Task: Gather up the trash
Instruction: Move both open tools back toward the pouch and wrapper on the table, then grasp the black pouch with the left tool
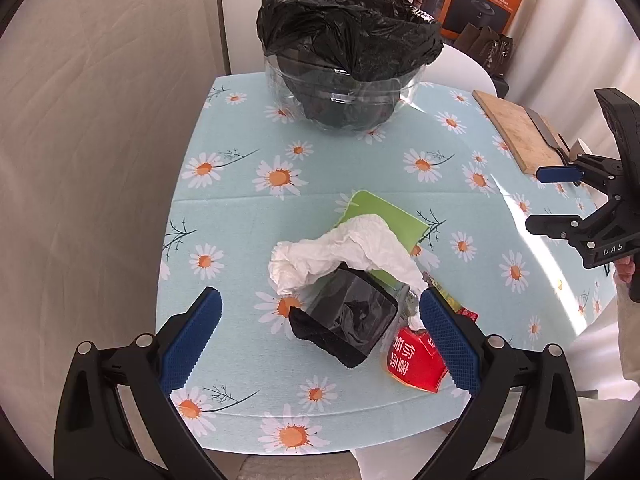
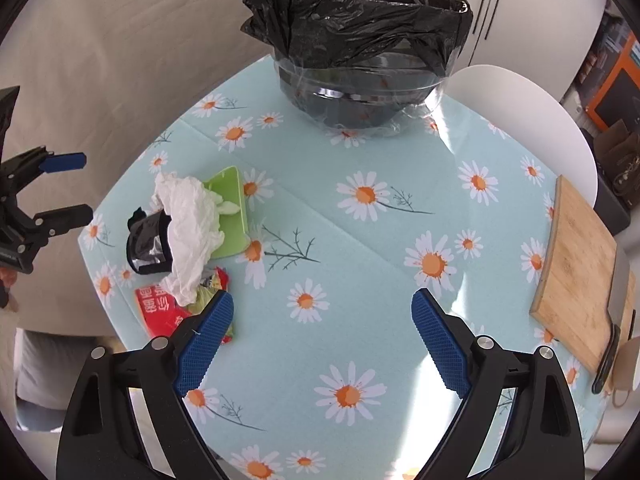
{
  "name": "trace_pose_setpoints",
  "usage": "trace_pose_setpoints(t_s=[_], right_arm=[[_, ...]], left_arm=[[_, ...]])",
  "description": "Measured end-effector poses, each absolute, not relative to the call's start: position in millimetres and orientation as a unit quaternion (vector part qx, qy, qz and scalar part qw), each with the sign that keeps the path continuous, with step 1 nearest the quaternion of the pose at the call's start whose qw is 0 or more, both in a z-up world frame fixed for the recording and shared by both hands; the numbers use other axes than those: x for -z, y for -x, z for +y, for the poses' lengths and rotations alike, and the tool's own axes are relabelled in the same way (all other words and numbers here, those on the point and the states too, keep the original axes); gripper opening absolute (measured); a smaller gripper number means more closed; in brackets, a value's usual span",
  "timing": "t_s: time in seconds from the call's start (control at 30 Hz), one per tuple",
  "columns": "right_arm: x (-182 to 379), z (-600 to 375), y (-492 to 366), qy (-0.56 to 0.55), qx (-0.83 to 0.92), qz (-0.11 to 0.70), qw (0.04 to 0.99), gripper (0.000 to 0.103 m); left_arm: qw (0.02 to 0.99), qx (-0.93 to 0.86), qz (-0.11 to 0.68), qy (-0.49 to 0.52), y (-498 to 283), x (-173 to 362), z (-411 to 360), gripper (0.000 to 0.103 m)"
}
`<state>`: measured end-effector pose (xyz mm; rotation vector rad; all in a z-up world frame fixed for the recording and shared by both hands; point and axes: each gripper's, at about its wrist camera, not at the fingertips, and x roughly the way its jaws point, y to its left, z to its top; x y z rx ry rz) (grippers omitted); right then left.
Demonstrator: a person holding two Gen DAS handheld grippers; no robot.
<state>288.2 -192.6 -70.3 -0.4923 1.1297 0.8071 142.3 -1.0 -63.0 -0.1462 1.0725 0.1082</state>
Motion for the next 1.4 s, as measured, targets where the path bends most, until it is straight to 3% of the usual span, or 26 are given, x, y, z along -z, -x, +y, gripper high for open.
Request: trace_pose_setpoints(t_s=[0.5,0.8,1.1,1.4], right_arm=[[147.7,-167.3,-222.3,0.262,-0.395,0.563,0.678,0.087],[174.1,-150.4,-210.5,0.193,-0.395,0.595,0.673,0.091],[170.6,-151.2,-199.7,0.170,-0.403,0.594,0.675,0.094],[156.6,-160.0,-199.4,0.158,-0.418,0.585,0.677,0.094]], left_arm=[[0.827,0.049,0.557,0.063,-147.5,129.7,-0.8,0.097],[0.810,0.080,0.578,0.050,-172.1,163.8,-4.5,0.097],[0.826,0.078,0.555,-0.058,-170.9,182.1,-27.3,0.099],[0.828,0.054,0.556,-0.034,-174.7,183.8,-28.6,0.099]])
